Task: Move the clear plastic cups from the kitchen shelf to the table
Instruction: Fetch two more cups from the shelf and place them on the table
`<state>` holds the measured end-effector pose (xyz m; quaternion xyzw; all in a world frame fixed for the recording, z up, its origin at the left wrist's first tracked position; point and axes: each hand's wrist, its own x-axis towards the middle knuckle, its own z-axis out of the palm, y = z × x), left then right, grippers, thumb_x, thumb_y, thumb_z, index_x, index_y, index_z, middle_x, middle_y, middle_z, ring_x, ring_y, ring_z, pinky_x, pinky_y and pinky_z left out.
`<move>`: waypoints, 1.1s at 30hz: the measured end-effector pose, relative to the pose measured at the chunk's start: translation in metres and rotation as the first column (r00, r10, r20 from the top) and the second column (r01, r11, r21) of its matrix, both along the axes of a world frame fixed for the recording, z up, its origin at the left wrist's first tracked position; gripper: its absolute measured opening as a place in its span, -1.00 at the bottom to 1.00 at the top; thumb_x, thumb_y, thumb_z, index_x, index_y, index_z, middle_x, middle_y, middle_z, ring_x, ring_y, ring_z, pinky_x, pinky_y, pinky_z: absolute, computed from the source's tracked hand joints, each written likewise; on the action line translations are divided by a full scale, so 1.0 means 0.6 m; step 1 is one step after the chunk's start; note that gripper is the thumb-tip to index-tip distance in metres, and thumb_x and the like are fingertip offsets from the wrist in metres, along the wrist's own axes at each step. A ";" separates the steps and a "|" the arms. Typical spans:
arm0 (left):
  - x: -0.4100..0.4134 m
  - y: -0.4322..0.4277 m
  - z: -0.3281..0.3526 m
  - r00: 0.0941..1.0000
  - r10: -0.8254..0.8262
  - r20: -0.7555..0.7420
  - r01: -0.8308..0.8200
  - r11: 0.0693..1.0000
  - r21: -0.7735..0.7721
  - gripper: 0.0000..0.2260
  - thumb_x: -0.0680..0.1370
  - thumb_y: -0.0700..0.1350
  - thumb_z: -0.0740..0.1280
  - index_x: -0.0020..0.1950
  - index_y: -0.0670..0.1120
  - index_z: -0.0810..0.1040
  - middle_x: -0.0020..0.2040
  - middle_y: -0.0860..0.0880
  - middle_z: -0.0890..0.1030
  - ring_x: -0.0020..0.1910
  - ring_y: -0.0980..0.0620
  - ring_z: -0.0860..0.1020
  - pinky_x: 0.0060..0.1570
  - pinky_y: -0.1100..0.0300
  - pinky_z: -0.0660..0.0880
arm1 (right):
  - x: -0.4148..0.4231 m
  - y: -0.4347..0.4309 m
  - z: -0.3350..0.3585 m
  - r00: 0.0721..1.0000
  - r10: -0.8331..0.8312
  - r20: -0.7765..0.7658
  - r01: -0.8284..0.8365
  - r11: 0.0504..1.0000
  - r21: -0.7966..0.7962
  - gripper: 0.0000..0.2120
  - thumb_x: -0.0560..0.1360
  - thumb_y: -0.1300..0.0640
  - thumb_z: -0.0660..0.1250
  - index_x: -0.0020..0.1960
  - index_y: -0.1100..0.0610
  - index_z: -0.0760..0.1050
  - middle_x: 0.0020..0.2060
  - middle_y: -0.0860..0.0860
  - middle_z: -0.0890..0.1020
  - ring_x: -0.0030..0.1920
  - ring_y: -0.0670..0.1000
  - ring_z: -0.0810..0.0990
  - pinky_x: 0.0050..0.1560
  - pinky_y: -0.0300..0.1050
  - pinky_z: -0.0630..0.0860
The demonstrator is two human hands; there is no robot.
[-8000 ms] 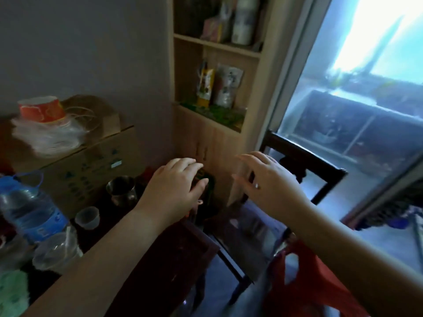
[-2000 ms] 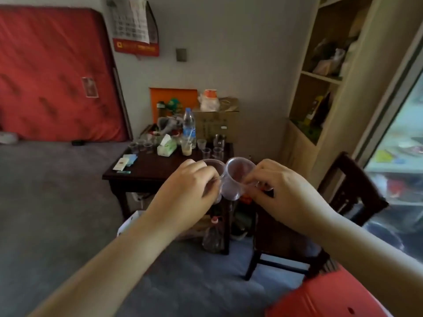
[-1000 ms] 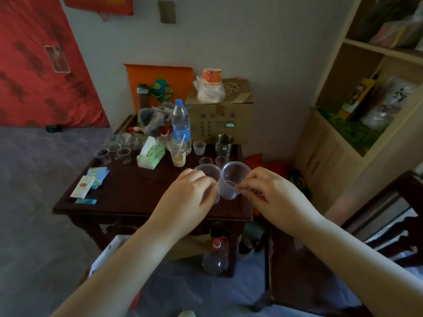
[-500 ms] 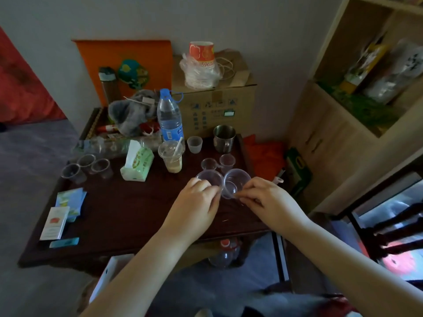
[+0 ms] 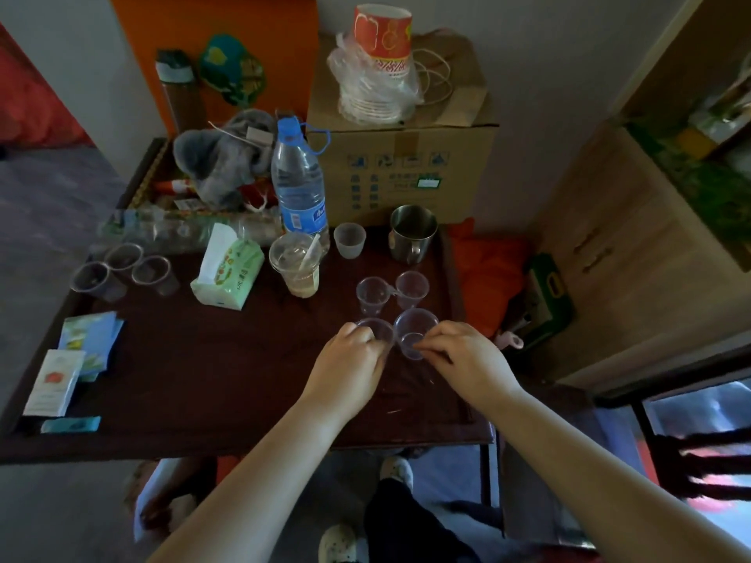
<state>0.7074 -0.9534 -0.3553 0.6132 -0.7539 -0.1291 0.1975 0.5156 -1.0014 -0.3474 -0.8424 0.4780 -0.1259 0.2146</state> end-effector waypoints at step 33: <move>-0.015 -0.101 -0.161 0.980 0.196 0.030 -0.198 0.956 0.215 -0.85 0.52 -0.18 0.27 0.00 -0.16 0.62 -0.05 -0.06 0.57 0.02 -0.06 0.46 -0.14 0.09 0.51 | 0.002 -0.137 -0.182 0.997 0.078 0.021 -0.081 0.977 0.197 -0.80 0.50 0.10 0.27 0.10 0.03 0.56 -0.01 -0.12 0.55 0.04 -0.11 0.48 -0.06 -0.18 0.50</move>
